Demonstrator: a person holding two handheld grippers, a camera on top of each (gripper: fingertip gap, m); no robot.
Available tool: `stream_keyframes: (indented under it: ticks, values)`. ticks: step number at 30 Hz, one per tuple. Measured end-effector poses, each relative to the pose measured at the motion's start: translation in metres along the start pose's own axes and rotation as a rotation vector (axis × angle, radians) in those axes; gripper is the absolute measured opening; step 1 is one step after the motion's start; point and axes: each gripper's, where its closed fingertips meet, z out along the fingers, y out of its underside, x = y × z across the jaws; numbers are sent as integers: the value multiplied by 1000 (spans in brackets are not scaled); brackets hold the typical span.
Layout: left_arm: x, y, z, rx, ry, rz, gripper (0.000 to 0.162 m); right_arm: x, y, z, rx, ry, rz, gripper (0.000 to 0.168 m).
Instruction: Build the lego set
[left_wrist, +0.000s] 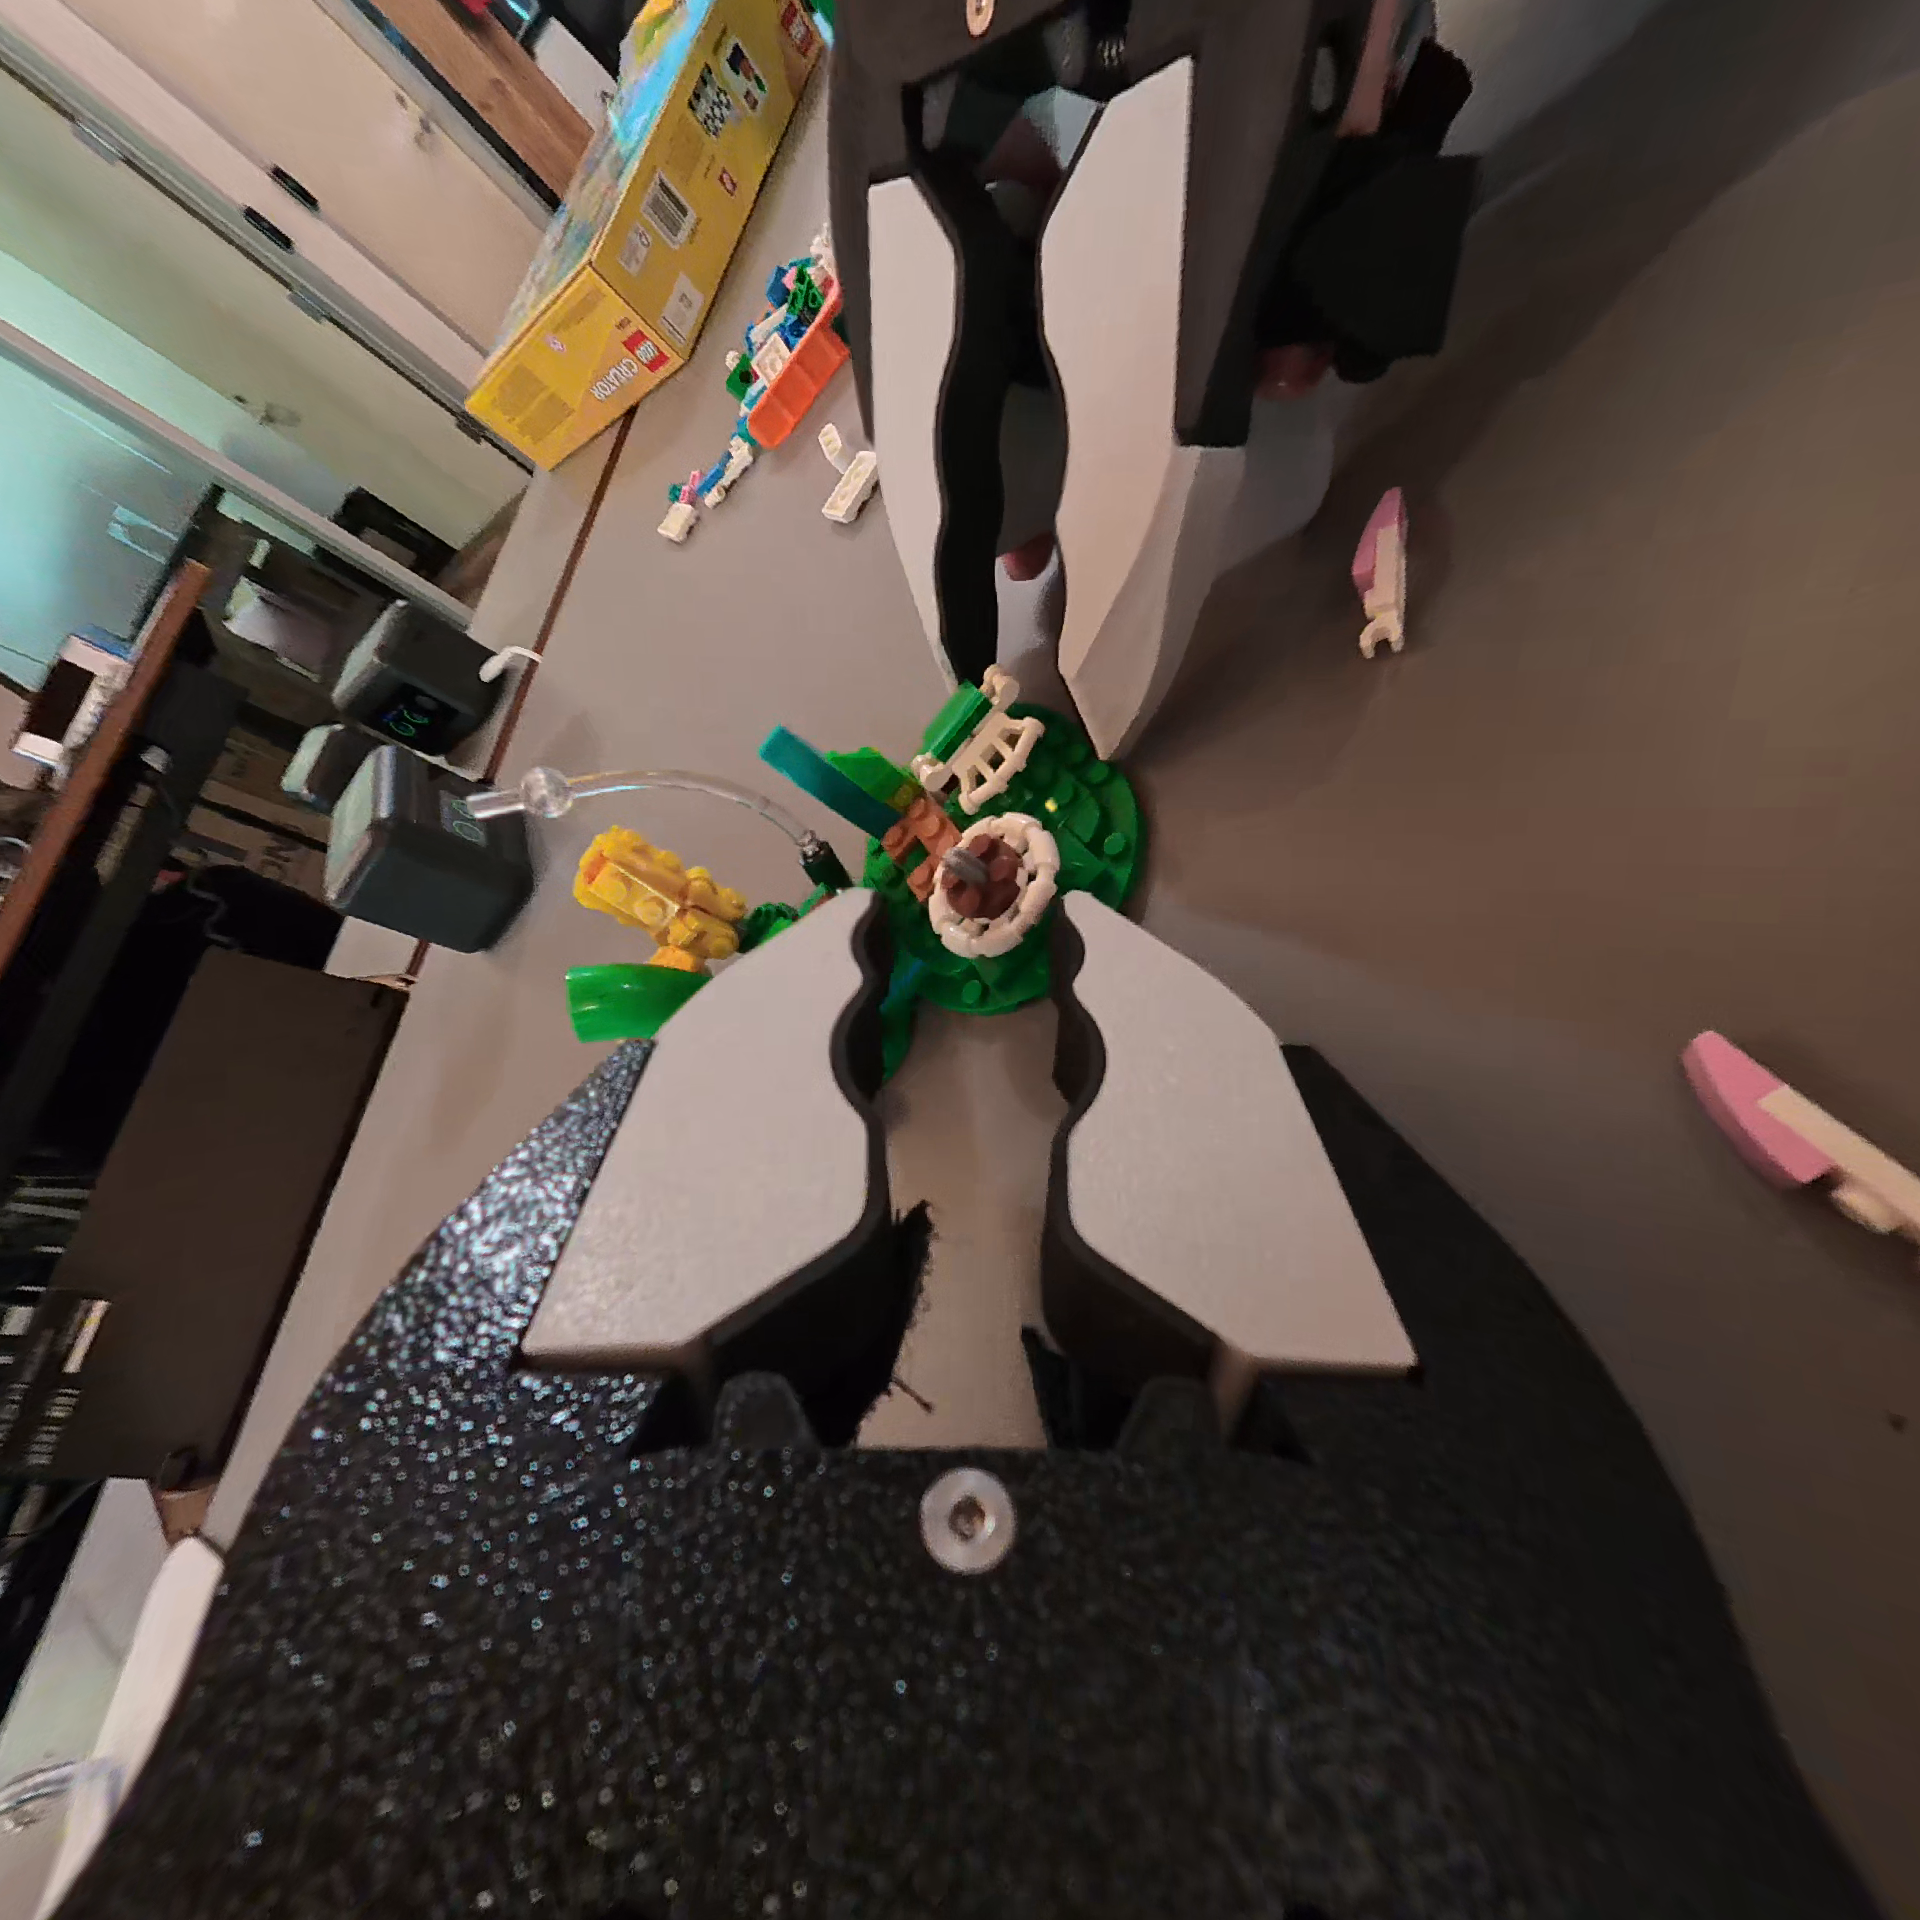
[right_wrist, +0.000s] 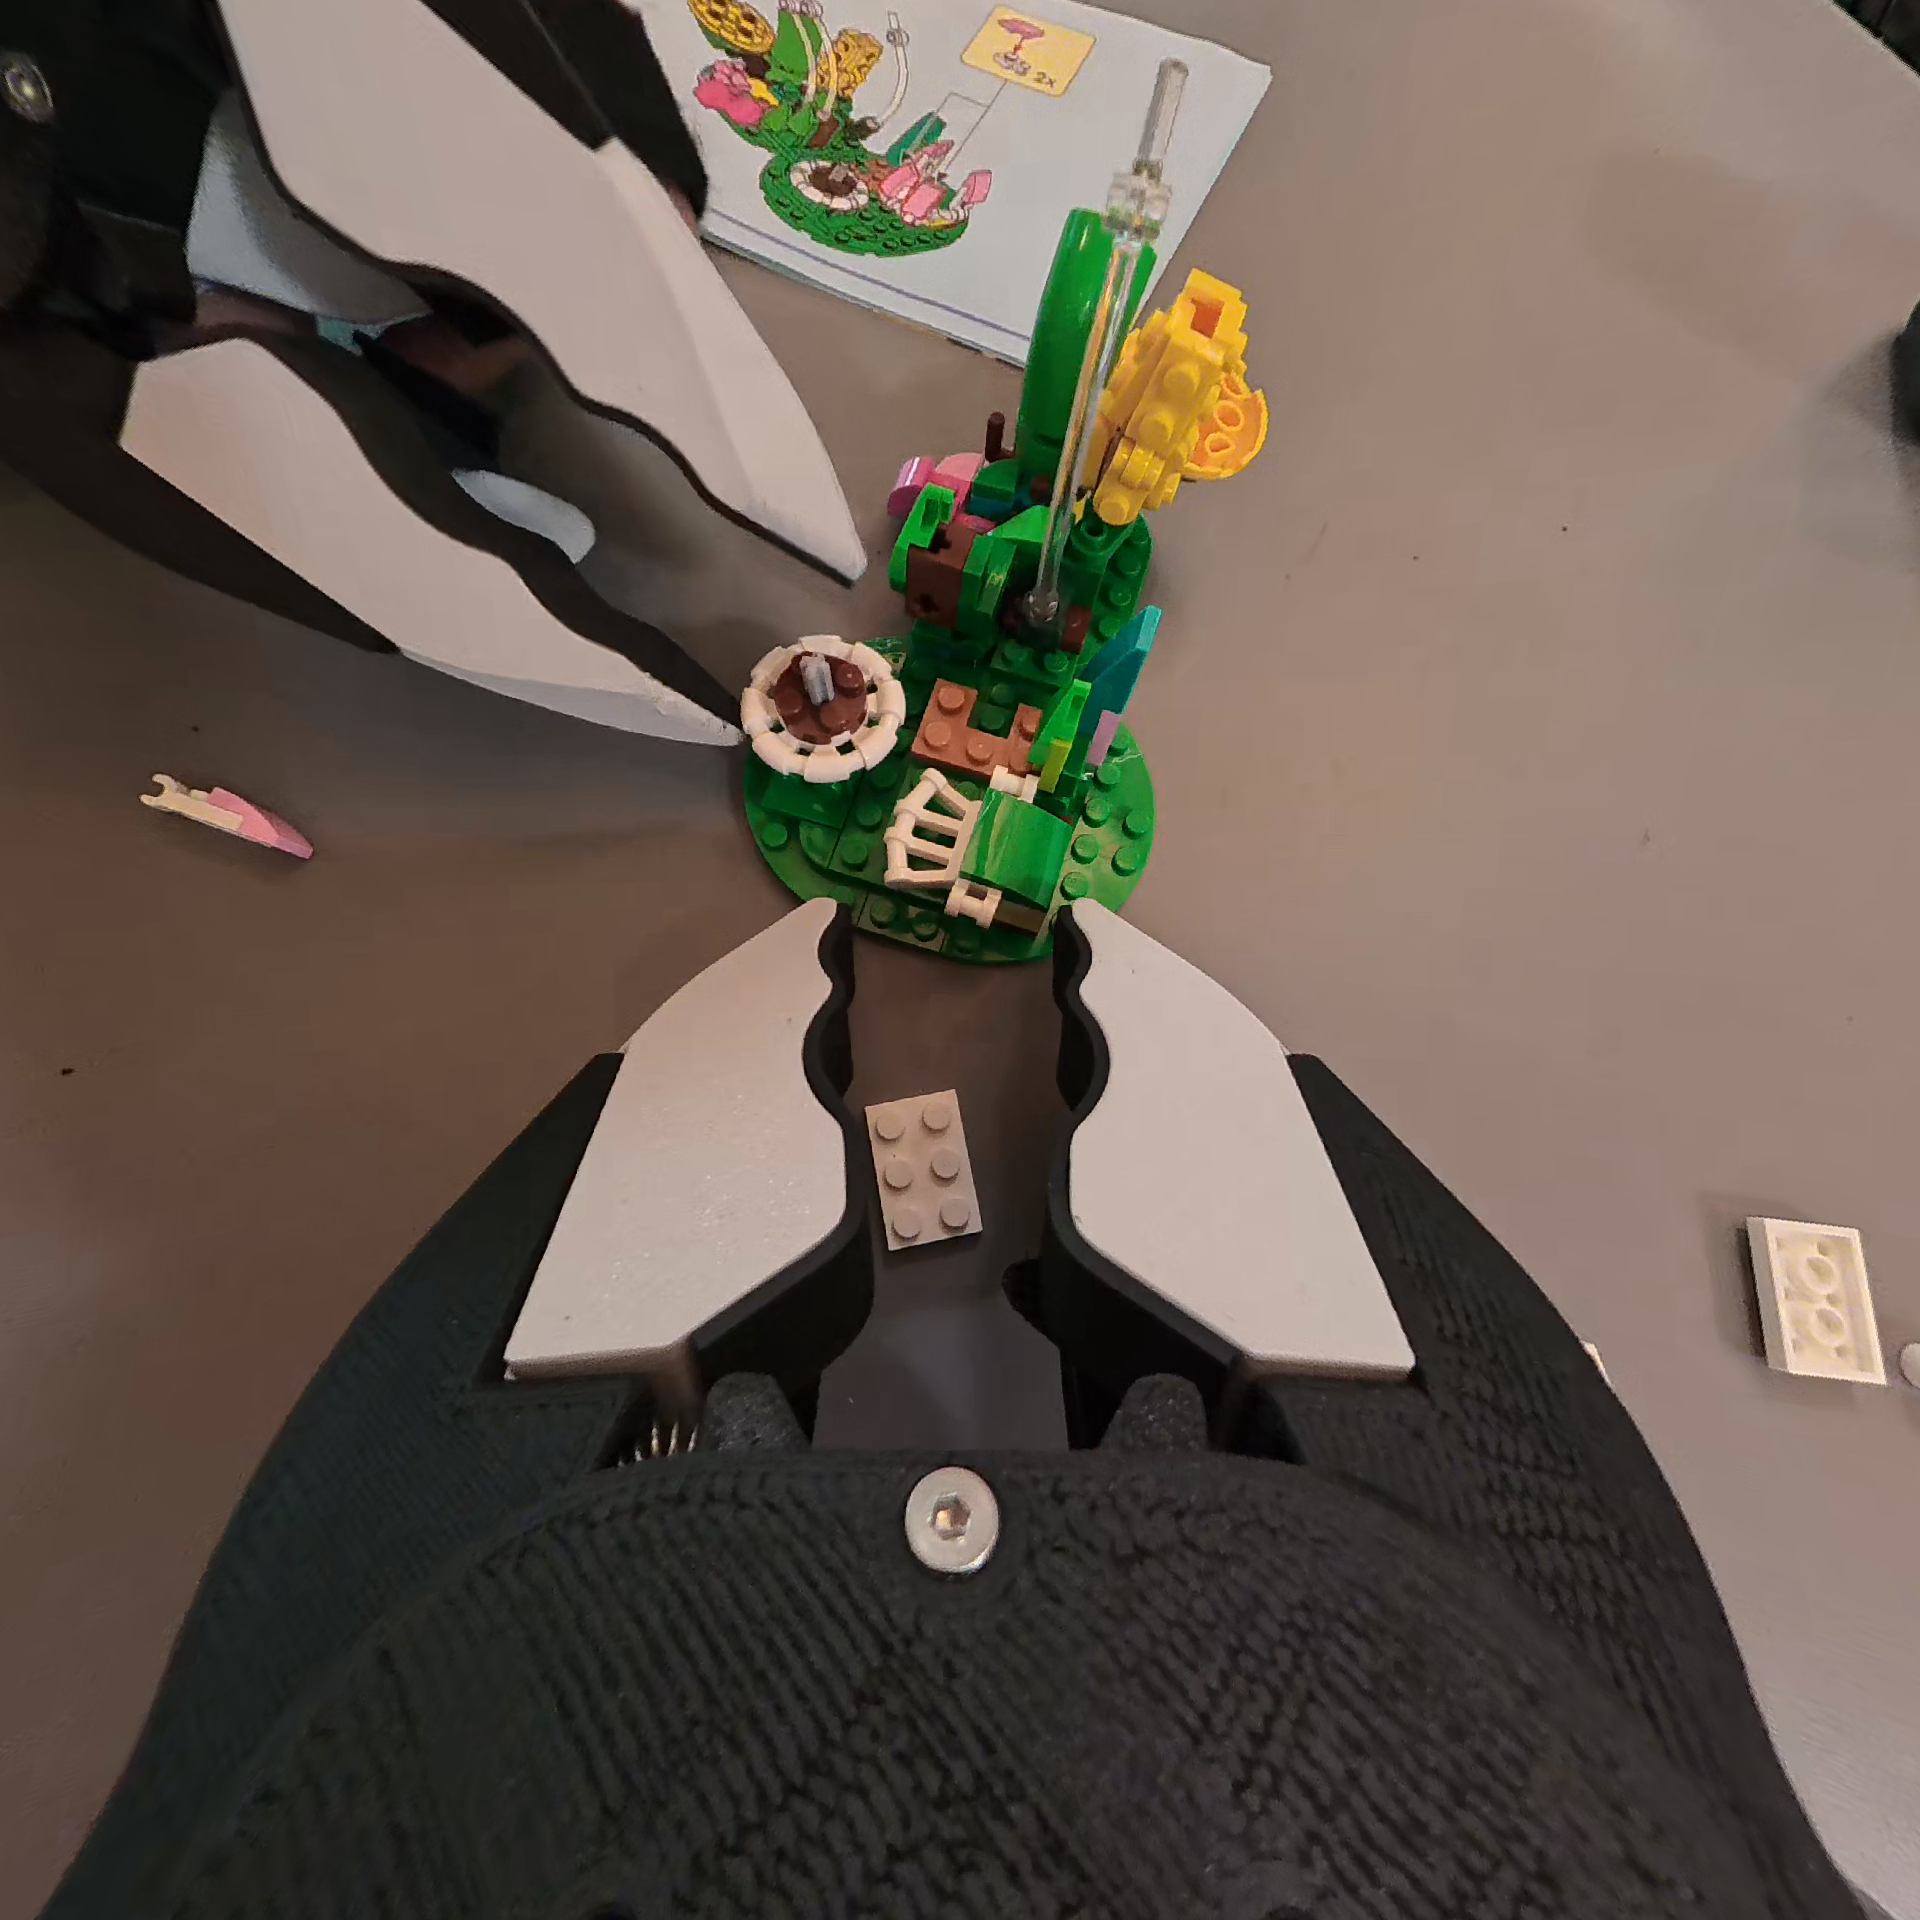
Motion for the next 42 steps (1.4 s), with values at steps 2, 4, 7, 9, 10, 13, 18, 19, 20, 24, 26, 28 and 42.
stream_keyframes:
  ticks: [2, 4, 7, 9, 10, 13, 18, 19, 20, 24, 26, 28, 42]
  values:
    - [1, -2, 1, 8, -8, 35, 27, 0, 0, 0, 1, 0, 2, 36]
    - [3, -4, 1, 20, -22, 87, 24, 0, 0, 0, 1, 0, 3, 36]
    - [4, -6, 1, 18, -55, 196, 21, 0, 0, 0, 2, 0, 4, 36]
    - [4, -6, 2, 5, -82, 251, 17, 0, 0, 0, 2, 1, 0, 37]
    - [2, -6, 2, -2, -100, 271, 14, 1, 0, 0, 3, 5, -6, 39]
    - [-9, -10, 1, 2, -187, 289, 4, 4, -2, -2, 13, 39, -62, 42]
    - [-19, -10, 2, 7, -234, 238, 5, 8, -17, -9, 78, 194, -369, 41]
    - [-21, -11, 2, 10, -247, 232, 5, 7, -20, -11, 93, 234, -451, 38]
    - [-23, -11, 3, 11, -256, 224, 5, 5, -23, -12, 107, 269, -537, 34]
    - [-29, -12, 3, 14, -280, 182, 5, -1, -35, -13, 152, 430, -865, 21]
    - [-33, -13, 2, 15, -300, 166, 4, -2, -41, -13, 153, 508, -985, 18]
    - [-36, -12, 1, 3, -318, 157, 4, -4, -43, -10, 133, 554, -1072, 10]
    - [-45, -15, -4, 41, -341, 92, 2, 8, -44, 10, 4, 672, -1127, 4]
